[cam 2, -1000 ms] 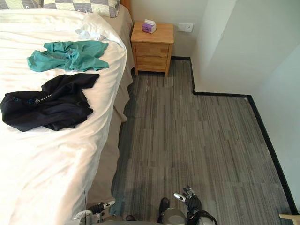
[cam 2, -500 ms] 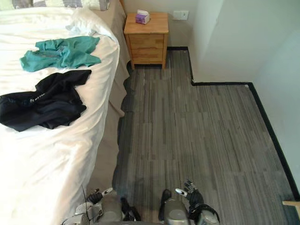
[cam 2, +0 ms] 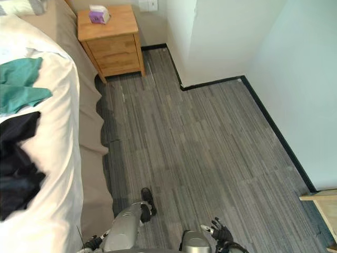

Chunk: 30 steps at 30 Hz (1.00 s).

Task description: Tidy the bed and pick cloth on bed and put in laundry

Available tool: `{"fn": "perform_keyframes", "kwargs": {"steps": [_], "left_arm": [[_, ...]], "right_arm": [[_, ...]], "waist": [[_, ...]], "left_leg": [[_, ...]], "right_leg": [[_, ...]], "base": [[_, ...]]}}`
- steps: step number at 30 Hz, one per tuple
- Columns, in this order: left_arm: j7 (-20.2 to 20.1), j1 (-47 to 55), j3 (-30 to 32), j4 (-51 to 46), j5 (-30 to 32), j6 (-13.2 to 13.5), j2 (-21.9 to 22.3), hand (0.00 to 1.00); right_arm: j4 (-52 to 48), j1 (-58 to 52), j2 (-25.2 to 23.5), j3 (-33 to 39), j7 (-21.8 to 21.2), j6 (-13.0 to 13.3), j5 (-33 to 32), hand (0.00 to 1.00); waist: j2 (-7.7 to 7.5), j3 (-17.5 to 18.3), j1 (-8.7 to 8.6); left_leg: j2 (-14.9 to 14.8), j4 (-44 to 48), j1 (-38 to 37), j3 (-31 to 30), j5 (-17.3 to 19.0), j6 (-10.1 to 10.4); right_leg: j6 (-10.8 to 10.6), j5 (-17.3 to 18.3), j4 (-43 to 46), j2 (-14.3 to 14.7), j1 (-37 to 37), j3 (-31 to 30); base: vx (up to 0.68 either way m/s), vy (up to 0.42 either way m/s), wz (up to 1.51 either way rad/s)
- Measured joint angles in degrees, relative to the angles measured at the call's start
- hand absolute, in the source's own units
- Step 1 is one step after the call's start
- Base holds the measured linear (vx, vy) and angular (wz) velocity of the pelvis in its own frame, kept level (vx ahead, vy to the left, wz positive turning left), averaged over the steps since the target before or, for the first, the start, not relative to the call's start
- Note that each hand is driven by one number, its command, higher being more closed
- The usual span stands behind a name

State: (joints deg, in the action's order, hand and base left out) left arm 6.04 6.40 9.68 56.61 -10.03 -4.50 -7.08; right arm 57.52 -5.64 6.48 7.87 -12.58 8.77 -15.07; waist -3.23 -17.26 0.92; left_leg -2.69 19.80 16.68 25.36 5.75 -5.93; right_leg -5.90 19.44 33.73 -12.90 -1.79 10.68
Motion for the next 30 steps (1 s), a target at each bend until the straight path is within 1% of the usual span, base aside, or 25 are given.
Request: {"fn": "perform_keyframes", "kwargs": {"steps": [1, 2, 4, 7, 8, 9, 10, 11, 12, 13, 14, 15, 16, 17, 18, 19, 20, 21, 23, 25, 26, 27, 28, 29, 30], "left_arm": [[-0.19, -0.31, -0.07, -0.28, 0.78, -0.04, -0.05, 0.00], [-0.18, -0.37, -0.22, -0.37, 1.28, -0.01, -0.11, 0.00], [0.43, -0.72, -1.42, -0.39, 1.56, -0.08, 0.02, 0.00], [0.55, -1.57, -3.55, -0.79, 1.66, 0.07, -0.43, 0.00], [0.56, -2.30, -3.89, -0.79, 1.73, 0.11, -0.45, 0.00], [0.57, -2.65, -4.68, -0.79, 1.81, 0.23, -0.70, 0.00], [0.55, -2.72, -5.00, -0.77, 1.83, 0.46, -0.98, 0.00], [0.55, -2.69, -5.08, -0.63, 1.86, 1.11, -1.74, 0.00], [0.59, -2.62, -5.22, -0.18, 1.88, 1.51, -2.61, 0.00], [0.78, -2.18, -5.16, 0.16, 1.93, 1.71, -2.85, 0.00], [1.37, -1.57, -5.15, 0.23, 2.34, 1.92, -1.80, 0.00], [1.62, -1.26, -5.24, 0.23, 2.43, 1.97, -0.61, 0.00], [1.54, -1.15, -5.32, 0.32, 2.76, 2.23, -0.19, 0.00], [1.63, -1.24, -5.28, 0.21, 2.80, 2.62, -0.07, 0.00], [1.68, -1.23, -5.22, 0.46, 2.45, 2.59, 1.27, 0.00], [1.67, -1.20, -5.25, 0.69, 1.59, 2.73, 1.67, 0.00], [1.68, -0.84, -5.23, 1.06, 1.23, 3.21, 1.97, 0.00], [1.67, -0.66, -5.00, 1.30, 0.47, 3.88, 1.72, 0.00], [1.72, -0.43, -4.84, 0.71, -0.05, 4.80, 1.32, 0.00], [1.66, 0.24, -4.78, -1.72, -2.27, 5.89, 1.57, 0.00], [1.67, 0.41, -4.72, -2.18, -2.99, 6.06, 1.82, 0.00], [1.71, 0.50, -4.50, -2.71, -3.35, 6.03, 2.11, 0.00], [1.78, 0.53, -4.50, -2.72, -3.28, 5.89, 2.31, 0.00], [1.83, 0.47, -4.52, -2.49, -3.25, 5.81, 2.35, 0.00], [1.98, 0.34, -4.48, -2.04, -3.28, 5.46, 2.30, 0.00]], "right_arm": [[-0.07, 0.61, -0.53, -0.53, 0.19, 0.11, -0.01, 0.00], [-0.30, 0.61, -0.49, -0.54, 0.63, 0.98, -0.09, 0.00], [-0.98, 0.84, 0.16, -1.19, 1.17, 1.52, -0.09, 0.00], [-3.48, 0.63, 0.20, -1.90, 1.23, 2.87, -1.77, 0.00], [-4.03, 0.61, 0.18, -1.96, 1.22, 3.43, -2.57, 0.00], [-4.17, 0.58, 0.09, -2.03, 1.29, 3.69, -2.76, 0.00], [-4.21, 0.50, -0.14, -2.05, 1.45, 3.75, -2.79, 0.00], [-4.18, 0.28, -0.94, -1.93, 1.68, 3.82, -2.86, 0.00], [-4.11, 0.21, -1.64, -1.61, 1.92, 4.06, -2.86, 0.00], [-3.71, 0.13, -1.76, -1.68, 2.33, 4.30, -2.79, 0.00], [-3.21, 0.19, -0.85, -1.31, 2.49, 4.40, -2.88, 0.00], [-3.23, 0.00, 0.13, -1.24, 2.54, 4.44, -2.90, 0.00], [-2.95, 0.16, 0.73, -1.04, 2.91, 4.05, -2.97, 0.00], [-2.67, 0.59, 1.29, -0.82, 3.29, 3.33, -3.02, 0.00], [-2.62, 0.82, 2.24, -0.59, 3.61, 2.25, -3.05, 0.00], [-2.45, 0.81, 3.21, -0.58, 3.66, 1.91, -2.99, 0.00], [-2.01, 0.82, 3.25, -0.98, 3.59, 1.79, -2.60, 0.00], [-1.99, 1.00, 3.16, -1.00, 3.12, 1.68, -1.02, 0.00], [-1.79, 1.08, 2.80, -1.01, 1.31, 2.02, 2.04, 0.00], [-2.12, 1.95, 2.53, -1.22, -0.11, 2.04, 3.66, 0.00], [-2.27, 2.15, 2.32, -1.29, -0.16, 2.03, 4.08, 0.00], [-2.51, 2.33, 2.19, -2.24, -0.09, 1.79, 4.82, 0.00], [-2.88, 2.42, 2.41, -2.32, 0.00, 1.12, 5.20, 0.00], [-2.88, 2.39, 2.21, -2.34, 0.11, 0.86, 5.22, 0.00], [-2.64, 2.16, 1.82, -2.80, 0.51, 0.71, 5.21, 0.00]], "waist": [[-0.03, -0.07, -0.19], [0.00, -0.14, -0.23], [0.98, -0.65, -0.28], [2.69, -1.59, -2.52], [2.40, -1.76, -3.11], [2.63, -2.08, -3.09], [2.15, -2.08, -3.09], [0.61, -2.06, -3.02], [-0.77, -2.53, -2.99], [-1.39, -2.58, -2.92], [0.28, -2.53, -3.32], [2.53, -1.31, -3.51], [3.55, -0.71, -3.17], [4.00, -0.91, -3.16], [6.75, -0.90, -3.37], [7.81, -1.08, -3.34], [7.81, -1.37, -3.01], [8.21, -1.87, -3.14], [6.94, -2.59, -2.76], [6.62, -2.57, -1.16], [6.63, -2.57, -0.77], [6.75, -2.34, -0.30], [6.87, -1.76, -0.38], [6.79, -1.17, -0.54], [6.32, 0.06, -0.82]], "left_leg": [[1.69, -0.18, -2.91, -0.28, 2.09, -0.58], [2.54, -0.50, -5.77, -0.60, 3.14, -0.97], [2.90, -2.48, -12.14, -2.11, 5.03, -0.96], [2.48, -8.34, -21.05, -6.70, 5.80, -0.10], [1.71, -9.50, -23.73, -8.66, 6.47, 0.88], [1.11, -10.07, -25.44, -9.99, 7.15, 1.82], [1.00, -10.45, -26.41, -10.46, 7.50, 2.23], [1.62, -11.25, -28.24, -10.96, 8.43, 3.51], [2.26, -11.54, -30.55, -11.16, 10.13, 5.23], [2.37, -11.48, -32.85, -11.37, 11.79, 6.10], [0.25, -10.53, -35.91, -12.08, 15.32, 6.76], [-2.08, -9.39, -36.63, -12.75, 16.62, 6.37], [-2.87, -4.39, -34.93, -12.95, 16.39, 6.22], [-4.52, 2.84, -32.00, -12.87, 15.63, 5.59], [-8.58, 16.72, -26.34, -13.56, 11.03, 7.91], [-10.89, 24.82, -23.11, -14.53, 4.57, 9.38], [-12.88, 30.94, -20.70, -14.89, -0.27, 9.85], [-14.72, 38.36, -17.59, -15.28, 2.29, 9.71], [-13.44, 37.93, -14.21, -14.86, 4.95, 9.05], [-9.75, 24.69, -9.48, -10.71, 5.27, 8.56], [-9.25, 19.50, -8.77, -7.91, 5.12, 8.74], [-8.73, 8.43, -8.30, 1.96, 2.14, 9.53], [-9.33, 1.68, -8.94, 14.98, -3.92, 7.57], [-9.22, -0.92, -9.31, 21.58, -5.85, 5.92], [-7.68, -5.65, -10.82, 31.01, -3.92, 1.04]], "right_leg": [[0.39, -5.25, 12.43, -3.22, 4.48, 0.33], [0.75, -6.78, 18.45, -4.36, 6.11, 0.22], [2.05, -5.33, 23.78, -3.55, 8.12, 1.17], [2.40, -2.17, 15.21, 0.28, 13.95, 6.67], [2.62, -2.87, 4.29, 2.39, 16.25, 7.39], [2.31, -6.66, -6.89, 3.60, 17.64, 8.01], [1.48, -10.27, -14.18, 3.92, 18.14, 8.20], [-0.61, -14.41, -22.50, 3.00, 19.89, 7.90], [-2.00, -15.28, -23.60, 1.73, 21.79, 7.25], [-1.71, -15.47, -23.46, 1.52, 22.01, 6.03], [1.43, -21.87, -20.00, 2.99, 21.66, 3.71], [2.16, -22.66, -16.42, 5.21, 22.42, 3.70], [3.81, -23.38, -13.73, 5.82, 23.20, 3.62], [7.49, -23.36, -12.21, 5.91, 23.17, 3.86], [8.34, -20.02, -10.73, 7.30, 21.56, 5.21], [8.67, -17.25, -10.66, 8.55, 19.57, 5.42], [8.72, -15.87, -11.74, 9.84, 16.73, 5.42], [8.92, -14.09, -14.27, 11.24, 10.92, 5.47], [7.99, -12.73, -18.11, 11.25, 3.65, 5.85], [6.91, -12.05, -23.21, 10.53, -2.24, 6.82], [6.79, -11.98, -24.41, 10.36, -3.32, 7.96], [7.05, -11.94, -26.34, 10.28, -5.37, 10.96], [6.24, -11.03, -27.46, 10.43, -7.03, 15.13], [5.40, -10.28, -27.78, 10.53, -7.83, 17.51], [4.01, -9.07, -27.85, 10.82, -9.84, 22.56]], "base": [[0.65, 0.036, 0.28], [0.61, -0.003, 0.19], [0.50, -0.055, 0.26], [0.48, -0.130, 0.79], [0.47, -0.223, 0.84], [0.47, -0.244, 0.78], [0.47, -0.290, 0.66], [0.45, -0.339, 0.62], [0.45, -0.369, 0.56], [0.61, -0.520, 0.39], [0.57, -0.463, 0.22], [0.72, -0.558, 0.20], [0.48, -0.386, 0.14], [0.54, -0.497, 0.07], [0.48, -0.493, 0.01], [0.48, -0.466, -0.06], [0.50, -0.400, 0.00], [0.50, -0.353, 0.04], [0.55, -0.358, 0.10], [0.44, -0.238, 0.06], [0.39, -0.176, 0.28], [0.41, -0.163, 0.57], [0.43, -0.155, 0.81], [0.46, -0.136, 1.25], [0.39, -0.097, 1.20]]}}
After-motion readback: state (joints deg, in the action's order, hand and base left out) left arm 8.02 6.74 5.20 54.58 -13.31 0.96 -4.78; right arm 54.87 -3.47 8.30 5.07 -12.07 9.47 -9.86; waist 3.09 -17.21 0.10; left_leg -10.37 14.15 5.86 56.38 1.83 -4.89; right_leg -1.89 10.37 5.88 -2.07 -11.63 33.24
